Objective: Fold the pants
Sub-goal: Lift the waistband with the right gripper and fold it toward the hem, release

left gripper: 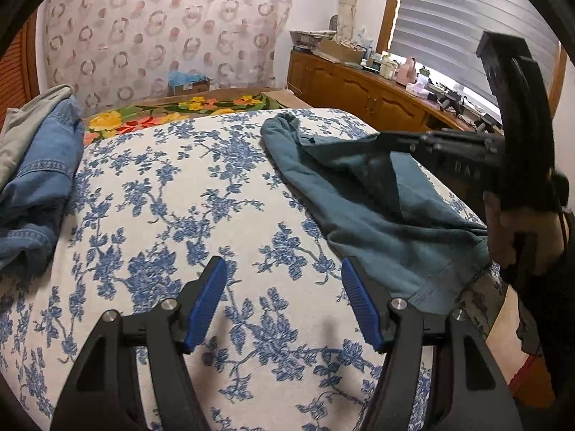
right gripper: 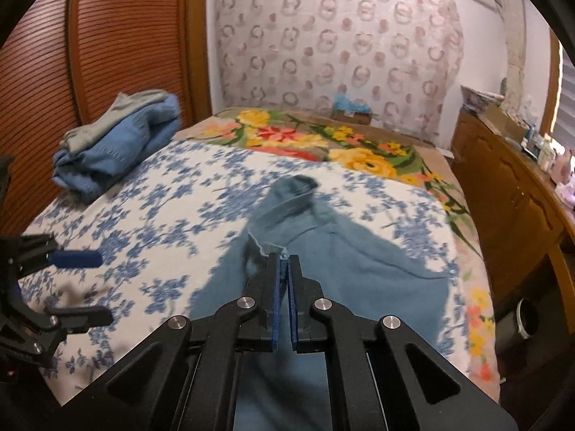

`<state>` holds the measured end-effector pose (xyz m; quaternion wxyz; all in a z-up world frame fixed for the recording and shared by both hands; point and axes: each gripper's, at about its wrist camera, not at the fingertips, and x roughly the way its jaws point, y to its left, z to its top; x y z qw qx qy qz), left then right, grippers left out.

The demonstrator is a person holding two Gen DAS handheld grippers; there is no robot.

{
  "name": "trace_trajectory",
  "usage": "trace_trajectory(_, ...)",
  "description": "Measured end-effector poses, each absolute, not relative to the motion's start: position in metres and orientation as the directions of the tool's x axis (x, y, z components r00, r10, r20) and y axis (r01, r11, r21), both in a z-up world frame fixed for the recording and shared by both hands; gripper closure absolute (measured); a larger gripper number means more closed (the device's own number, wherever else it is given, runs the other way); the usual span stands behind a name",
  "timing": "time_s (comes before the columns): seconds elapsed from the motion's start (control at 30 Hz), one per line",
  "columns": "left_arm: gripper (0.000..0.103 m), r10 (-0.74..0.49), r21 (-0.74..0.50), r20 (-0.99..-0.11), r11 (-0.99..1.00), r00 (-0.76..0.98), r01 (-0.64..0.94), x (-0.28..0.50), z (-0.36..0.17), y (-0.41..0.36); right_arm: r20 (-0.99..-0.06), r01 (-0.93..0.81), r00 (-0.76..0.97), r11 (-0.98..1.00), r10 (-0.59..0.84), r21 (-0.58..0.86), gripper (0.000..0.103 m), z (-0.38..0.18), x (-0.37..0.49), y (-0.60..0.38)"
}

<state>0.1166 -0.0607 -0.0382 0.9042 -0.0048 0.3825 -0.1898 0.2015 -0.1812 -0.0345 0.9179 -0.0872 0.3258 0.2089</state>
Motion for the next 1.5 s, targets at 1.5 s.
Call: trace_trajectory(1.5,0.037,-0.336,-0.106,-0.746,0.912,0.575,0.396,0.130,-0.060,-0.111,-0.656,-0.154,0.753,0.982,0.044,-0.111,0.092,-0.044,0.279,-0.295)
